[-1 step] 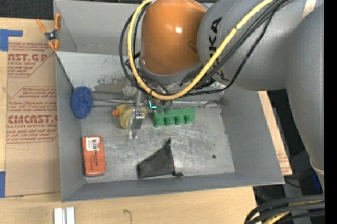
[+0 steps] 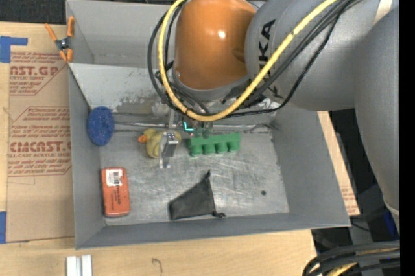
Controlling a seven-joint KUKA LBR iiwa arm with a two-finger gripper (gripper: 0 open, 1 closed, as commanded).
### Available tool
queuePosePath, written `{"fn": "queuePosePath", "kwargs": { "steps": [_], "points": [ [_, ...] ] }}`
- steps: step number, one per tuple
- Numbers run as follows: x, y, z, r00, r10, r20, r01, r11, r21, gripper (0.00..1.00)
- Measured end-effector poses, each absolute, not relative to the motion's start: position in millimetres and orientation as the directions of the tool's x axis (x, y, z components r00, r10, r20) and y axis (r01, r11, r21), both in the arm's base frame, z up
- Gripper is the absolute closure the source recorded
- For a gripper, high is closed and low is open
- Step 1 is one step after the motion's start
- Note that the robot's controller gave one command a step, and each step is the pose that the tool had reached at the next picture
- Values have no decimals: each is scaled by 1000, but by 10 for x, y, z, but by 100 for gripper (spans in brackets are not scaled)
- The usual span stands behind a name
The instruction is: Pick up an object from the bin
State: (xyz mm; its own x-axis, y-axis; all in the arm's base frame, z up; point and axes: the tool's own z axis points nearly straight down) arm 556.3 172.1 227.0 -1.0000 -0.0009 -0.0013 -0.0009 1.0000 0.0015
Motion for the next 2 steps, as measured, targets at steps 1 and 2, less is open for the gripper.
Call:
{"fn": "queuePosePath", "kwargs": {
  "steps": [1,2],
  "points": [
    [5489,1423,1815,-1000,18,-8,18,1000,4,0],
    [5300,1235,1481,-1000,-16,6,-16,1000,-3,0]
  ]
}}
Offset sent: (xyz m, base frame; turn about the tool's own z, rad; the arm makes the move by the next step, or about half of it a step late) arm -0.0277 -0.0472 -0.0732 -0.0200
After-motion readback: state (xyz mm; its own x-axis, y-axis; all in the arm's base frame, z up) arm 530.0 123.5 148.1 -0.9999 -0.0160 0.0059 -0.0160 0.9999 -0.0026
